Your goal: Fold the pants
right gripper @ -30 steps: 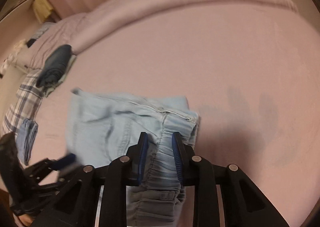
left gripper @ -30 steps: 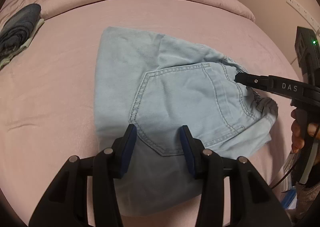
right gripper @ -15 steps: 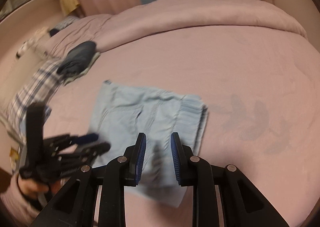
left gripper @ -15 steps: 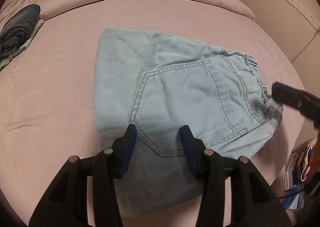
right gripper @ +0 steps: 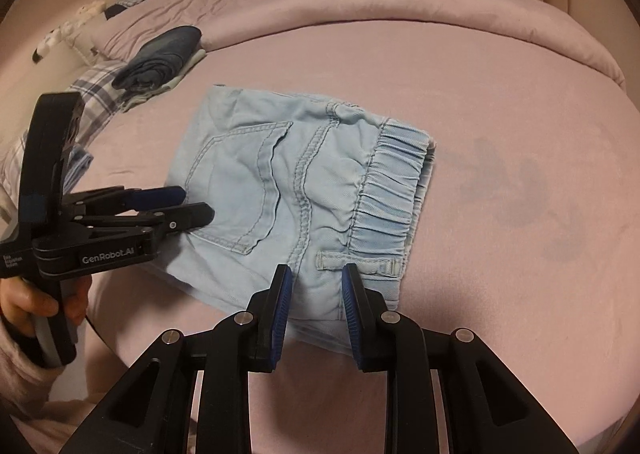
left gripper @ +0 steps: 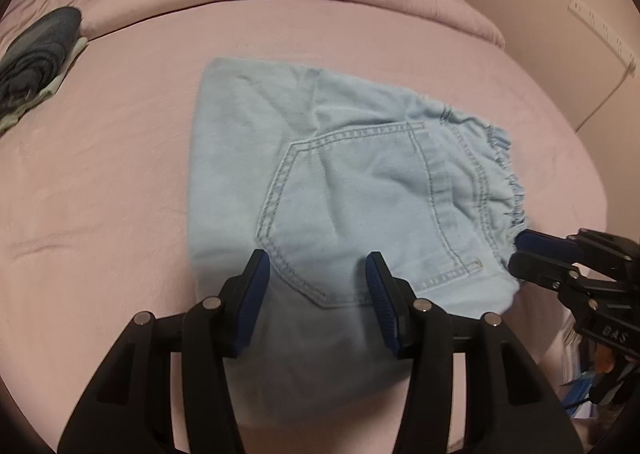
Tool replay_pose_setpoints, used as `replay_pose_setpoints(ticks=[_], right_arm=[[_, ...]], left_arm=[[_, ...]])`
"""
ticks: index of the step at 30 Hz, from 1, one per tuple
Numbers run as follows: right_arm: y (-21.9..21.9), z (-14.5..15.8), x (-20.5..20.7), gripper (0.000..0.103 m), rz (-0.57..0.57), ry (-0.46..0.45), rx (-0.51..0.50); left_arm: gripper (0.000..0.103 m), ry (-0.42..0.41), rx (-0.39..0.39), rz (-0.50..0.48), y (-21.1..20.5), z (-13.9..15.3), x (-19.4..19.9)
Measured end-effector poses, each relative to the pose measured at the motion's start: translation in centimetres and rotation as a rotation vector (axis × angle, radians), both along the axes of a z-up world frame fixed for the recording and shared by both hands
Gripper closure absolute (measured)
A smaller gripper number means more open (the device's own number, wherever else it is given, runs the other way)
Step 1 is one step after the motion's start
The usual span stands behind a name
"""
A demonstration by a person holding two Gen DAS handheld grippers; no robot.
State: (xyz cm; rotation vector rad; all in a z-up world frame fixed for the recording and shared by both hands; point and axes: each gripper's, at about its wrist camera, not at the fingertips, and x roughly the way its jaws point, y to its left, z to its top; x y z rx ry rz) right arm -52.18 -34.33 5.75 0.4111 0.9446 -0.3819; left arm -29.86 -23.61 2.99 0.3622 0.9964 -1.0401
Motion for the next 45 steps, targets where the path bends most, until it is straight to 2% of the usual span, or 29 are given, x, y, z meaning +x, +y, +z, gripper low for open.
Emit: replay_pose_setpoints(ticks=[5, 8, 11, 14, 17, 19, 22, 24, 26, 29, 32, 41, 45], right_arm=[[-0.4, 1.8, -0.6, 0.077, 0.004, -0.075, 0.028], [-0.3, 2.9, 0.3, 0.076, 0.018, -0.12, 0.024], [0.1, 3.0, 1.5, 0.076, 0.038, -0.12, 0.01], [0.6, 2.3, 2.7, 0.076, 0.05, -0.082, 0.014], [0.8, 0.8, 3.2, 0.076, 0.049, 0.004, 0.013], [0.7, -0.6, 3.0, 0.076, 0.055, 0.068, 0.05], [0.2, -0.5, 2.8, 0.076, 0.047, 0.057, 0.09], [-0.3, -0.1, 2.9, 0.075, 0.035, 0.048, 0.124], [-0.4, 0.7, 3.2, 0.064, 0.048, 0.006, 0.145], [-0.6, 1.9, 4.7, 0.056, 0.081, -0.06, 0.168], [-1.0, 2.5, 6.4, 0.054, 0.09, -0.08, 0.165], [-0.9, 2.7, 12.1, 0.051, 0.151, -0.053, 0.122], [-2.1, 2.5, 14.1, 0.051, 0.162, -0.068, 0.142]], left_arm=[[0.053, -0.065, -0.017, 0.014, 2.4, 1.1, -0.7], [0.054, -0.098, 0.001, 0.042, 3.9, 1.3, -0.7], [0.051, -0.072, 0.003, 0.067, 5.1, 0.6, 0.0], [0.051, -0.021, -0.016, 0.081, 5.9, 0.2, 0.3], [0.051, 0.037, -0.032, 0.083, 6.1, -0.4, 0.7], [0.051, 0.099, -0.047, 0.085, 6.4, -0.9, 1.1], [0.051, 0.163, -0.074, 0.097, 6.9, -1.4, 1.5], [0.051, 0.176, -0.083, 0.1, 7.0, -1.1, 1.2], [0.051, 0.178, -0.087, 0.097, 7.1, -1.0, 0.8], [0.051, 0.191, -0.092, 0.096, 7.1, -1.2, 1.1], [0.051, 0.194, -0.089, 0.095, 7.4, -1.2, 1.0], [0.052, 0.206, -0.084, 0.077, 8.0, -1.0, 1.5], [0.053, 0.207, -0.076, 0.07, 7.8, -0.9, 1.8]])
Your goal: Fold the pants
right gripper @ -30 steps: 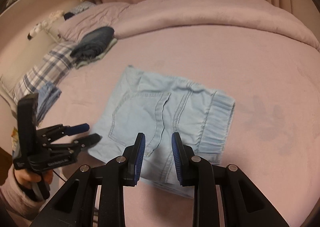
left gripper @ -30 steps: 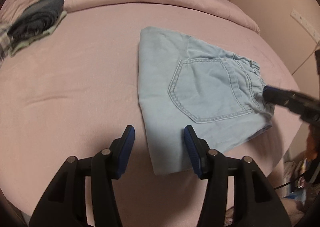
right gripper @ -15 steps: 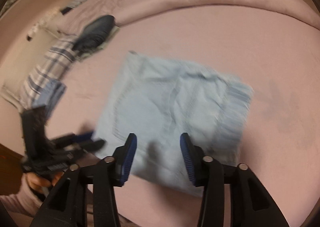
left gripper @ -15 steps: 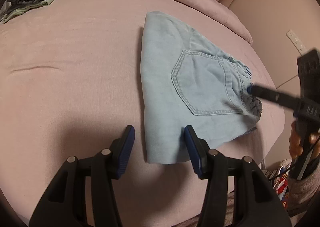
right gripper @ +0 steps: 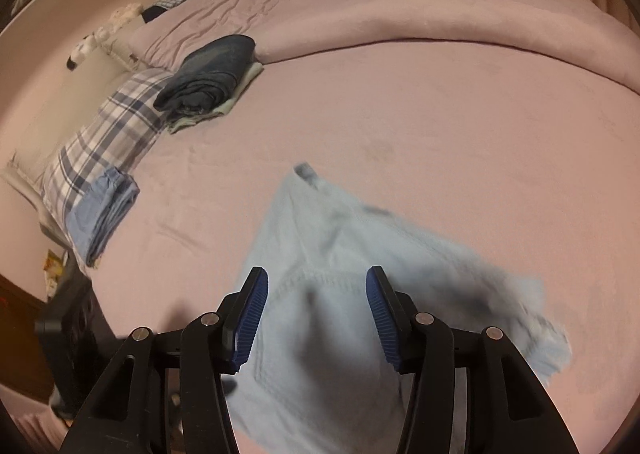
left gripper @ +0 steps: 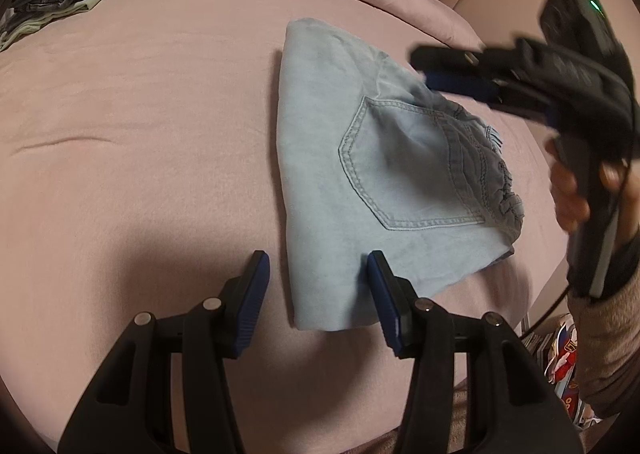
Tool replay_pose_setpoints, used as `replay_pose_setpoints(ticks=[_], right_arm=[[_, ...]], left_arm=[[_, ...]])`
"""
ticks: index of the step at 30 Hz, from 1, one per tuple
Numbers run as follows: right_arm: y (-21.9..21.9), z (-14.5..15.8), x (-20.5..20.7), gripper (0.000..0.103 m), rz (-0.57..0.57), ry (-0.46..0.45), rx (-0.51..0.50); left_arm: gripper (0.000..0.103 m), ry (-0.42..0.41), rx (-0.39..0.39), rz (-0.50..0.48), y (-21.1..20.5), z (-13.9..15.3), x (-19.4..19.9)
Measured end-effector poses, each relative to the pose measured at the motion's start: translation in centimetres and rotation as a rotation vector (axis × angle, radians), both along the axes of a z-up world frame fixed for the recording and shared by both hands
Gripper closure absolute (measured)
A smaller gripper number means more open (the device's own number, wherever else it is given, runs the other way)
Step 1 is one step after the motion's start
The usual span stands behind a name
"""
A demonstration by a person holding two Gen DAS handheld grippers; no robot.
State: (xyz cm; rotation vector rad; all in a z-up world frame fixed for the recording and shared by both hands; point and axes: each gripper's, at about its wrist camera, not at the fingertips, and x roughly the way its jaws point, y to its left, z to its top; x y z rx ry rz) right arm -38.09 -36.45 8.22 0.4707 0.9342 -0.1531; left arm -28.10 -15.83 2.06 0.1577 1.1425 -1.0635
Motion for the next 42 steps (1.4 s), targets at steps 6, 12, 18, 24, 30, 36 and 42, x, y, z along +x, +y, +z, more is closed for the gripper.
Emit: replay_pose_setpoints(ticks=[6, 12, 18, 24, 30, 36, 42], right_arm=[[-1.6, -0.9, 3.2, 0.05, -0.006, -0.005, 0.009], [-1.5, -2.1, 6.5, 0.05, 0.063, 0.012, 0.047], [-0.6, -3.8, 8.4, 0.079, 0.134, 0.108, -0.021], [-1.2, -5.5, 8.8, 0.086, 0.1, 0.167, -0.021], [-1.5, -5.2, 8.4, 0.086, 0.063, 0.162, 0.002], [-1.4, -1.3, 5.3, 0.082, 0.006, 0.039, -0.011], [-0.1, 0.9, 1.0, 0.061, -0.003, 0.005, -0.085]], left_arm=[[0.059, 0.008, 0.001, -0.017, -0.1, -0.1, -0.1], [0.06, 0.028, 0.003, -0.019, 0.1, -0.1, 0.2], [0.065, 0.033, 0.002, -0.025, 0.2, 0.0, 0.1], [0.065, 0.0, 0.016, -0.025, -0.2, 0.5, -0.5], [0.065, -0.033, 0.031, -0.02, -0.4, 0.7, -2.1], [0.064, -0.052, 0.051, -0.011, -1.8, 0.9, -3.1], [0.052, -0.056, 0.045, 0.035, -1.5, 1.7, -2.9]])
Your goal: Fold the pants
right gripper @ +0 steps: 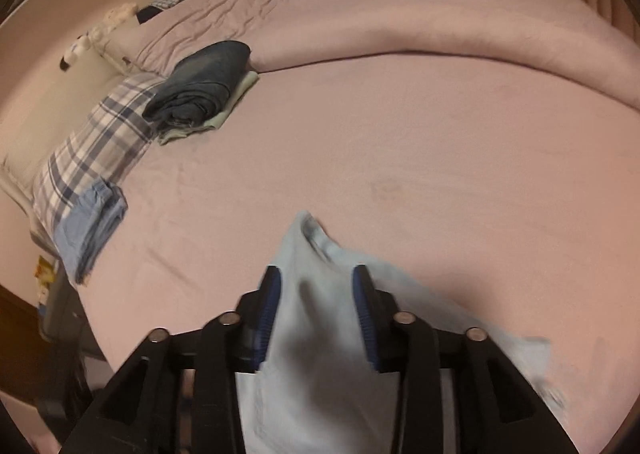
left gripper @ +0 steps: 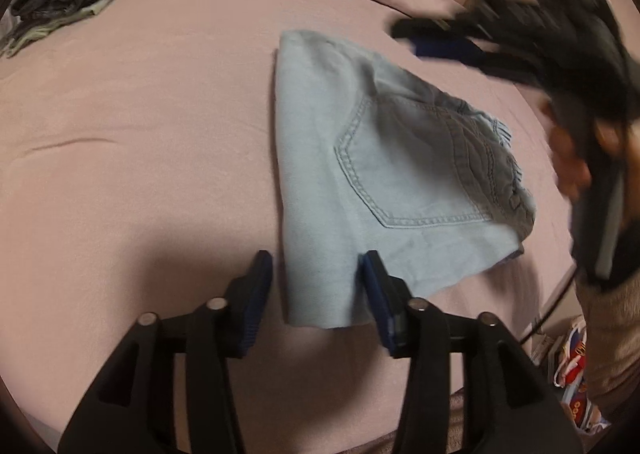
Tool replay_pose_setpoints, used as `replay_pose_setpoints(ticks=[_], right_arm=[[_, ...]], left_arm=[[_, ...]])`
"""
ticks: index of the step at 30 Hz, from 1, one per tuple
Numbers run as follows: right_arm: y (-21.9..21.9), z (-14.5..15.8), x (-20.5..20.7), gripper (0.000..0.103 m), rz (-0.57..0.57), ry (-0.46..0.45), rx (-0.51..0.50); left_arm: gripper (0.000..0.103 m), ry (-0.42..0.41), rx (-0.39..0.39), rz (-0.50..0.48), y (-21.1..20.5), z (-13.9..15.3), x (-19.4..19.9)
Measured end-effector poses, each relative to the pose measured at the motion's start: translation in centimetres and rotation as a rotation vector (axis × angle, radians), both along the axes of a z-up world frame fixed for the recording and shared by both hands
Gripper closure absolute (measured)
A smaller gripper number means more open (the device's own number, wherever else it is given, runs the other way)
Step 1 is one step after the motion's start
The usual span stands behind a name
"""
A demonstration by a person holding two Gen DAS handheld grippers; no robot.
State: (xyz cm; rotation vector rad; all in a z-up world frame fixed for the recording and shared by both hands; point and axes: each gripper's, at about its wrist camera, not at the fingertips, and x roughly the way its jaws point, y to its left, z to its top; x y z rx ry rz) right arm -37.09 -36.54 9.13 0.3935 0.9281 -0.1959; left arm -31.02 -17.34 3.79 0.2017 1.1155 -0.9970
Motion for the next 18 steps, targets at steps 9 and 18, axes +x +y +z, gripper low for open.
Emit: replay_pose_setpoints(ticks=[9, 18], right_arm=[[2.4, -0.6, -5.4, 0.059, 0.009, 0.003, -0.043], [5.6, -1.1, -6.8, 0.059, 0.094, 0.022, -0.183]], left_arm=[[0.048, -0.131, -0.041, 0.025, -1.3, 2.8, 1.3], [0.059, -0.25, -0.02, -0.004, -5.1, 2.8, 3.4]])
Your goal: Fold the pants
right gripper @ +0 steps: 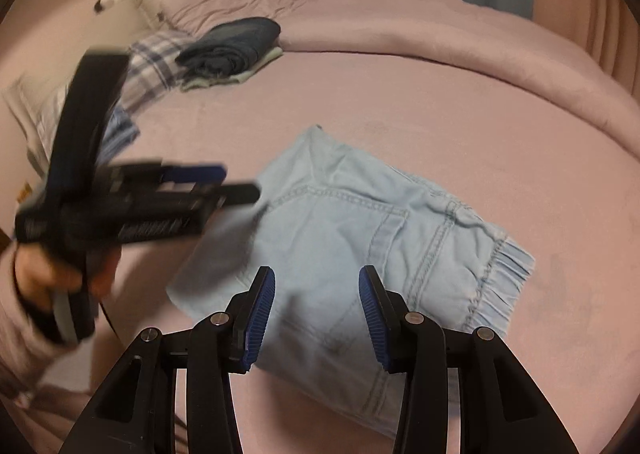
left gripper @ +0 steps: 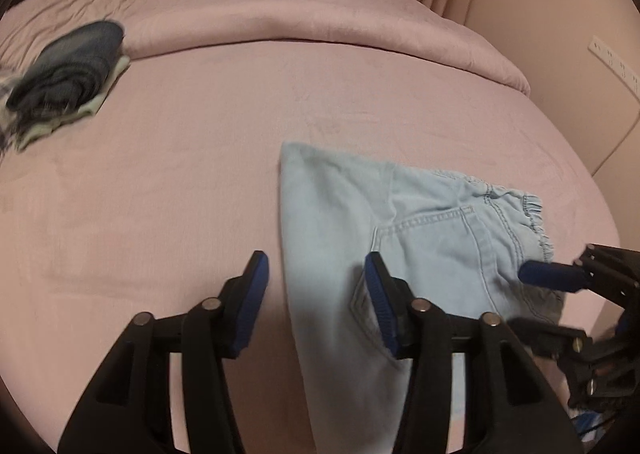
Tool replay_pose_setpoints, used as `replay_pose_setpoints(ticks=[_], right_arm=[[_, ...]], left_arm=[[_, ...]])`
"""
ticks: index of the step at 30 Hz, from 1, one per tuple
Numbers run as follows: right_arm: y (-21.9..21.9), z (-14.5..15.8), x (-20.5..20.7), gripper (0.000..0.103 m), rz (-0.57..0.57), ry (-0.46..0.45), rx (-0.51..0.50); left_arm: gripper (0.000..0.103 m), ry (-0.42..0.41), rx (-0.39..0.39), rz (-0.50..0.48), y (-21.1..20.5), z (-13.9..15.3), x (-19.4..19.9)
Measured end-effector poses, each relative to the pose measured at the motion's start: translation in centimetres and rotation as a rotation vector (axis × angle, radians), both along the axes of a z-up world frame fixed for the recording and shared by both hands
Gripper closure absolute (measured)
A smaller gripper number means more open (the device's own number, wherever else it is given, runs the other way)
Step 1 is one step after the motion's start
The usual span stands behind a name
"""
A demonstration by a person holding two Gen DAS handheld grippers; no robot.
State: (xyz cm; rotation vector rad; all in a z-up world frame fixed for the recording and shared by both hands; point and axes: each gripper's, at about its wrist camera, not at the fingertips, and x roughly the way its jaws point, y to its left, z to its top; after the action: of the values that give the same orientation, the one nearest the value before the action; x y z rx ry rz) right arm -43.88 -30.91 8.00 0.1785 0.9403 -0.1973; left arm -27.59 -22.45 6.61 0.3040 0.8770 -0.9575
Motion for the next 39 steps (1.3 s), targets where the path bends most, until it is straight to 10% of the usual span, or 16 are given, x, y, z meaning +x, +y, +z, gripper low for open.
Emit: replay_pose_setpoints(ticks=[8, 21, 33, 39], right_arm=[[-1.6, -3.8, 0.2, 0.059, -0.053, 0.045, 0.014], [-4.4, -1.0, -4.4, 0.044, -0.165, -0.099, 0.105], [-11.9, -6.4, -8.9, 0.024, -0.453, -0.209, 0.691], [-11.7, -7.4, -7.2, 0.022, -0.428, -0.175, 0.726]], left_arm=[[0.062, -0.07, 0.139, -0.032, -2.8, -3.6, 0.9], [0.048, 0.011, 0.068, 0.05, 2.1, -1.9, 1.2], [0.034, 0.389, -0.07, 0.079, 5.7, -3.5, 1.4], [0.035, 0.417, -0.071, 0.034, 4.4, -3.6, 0.6]])
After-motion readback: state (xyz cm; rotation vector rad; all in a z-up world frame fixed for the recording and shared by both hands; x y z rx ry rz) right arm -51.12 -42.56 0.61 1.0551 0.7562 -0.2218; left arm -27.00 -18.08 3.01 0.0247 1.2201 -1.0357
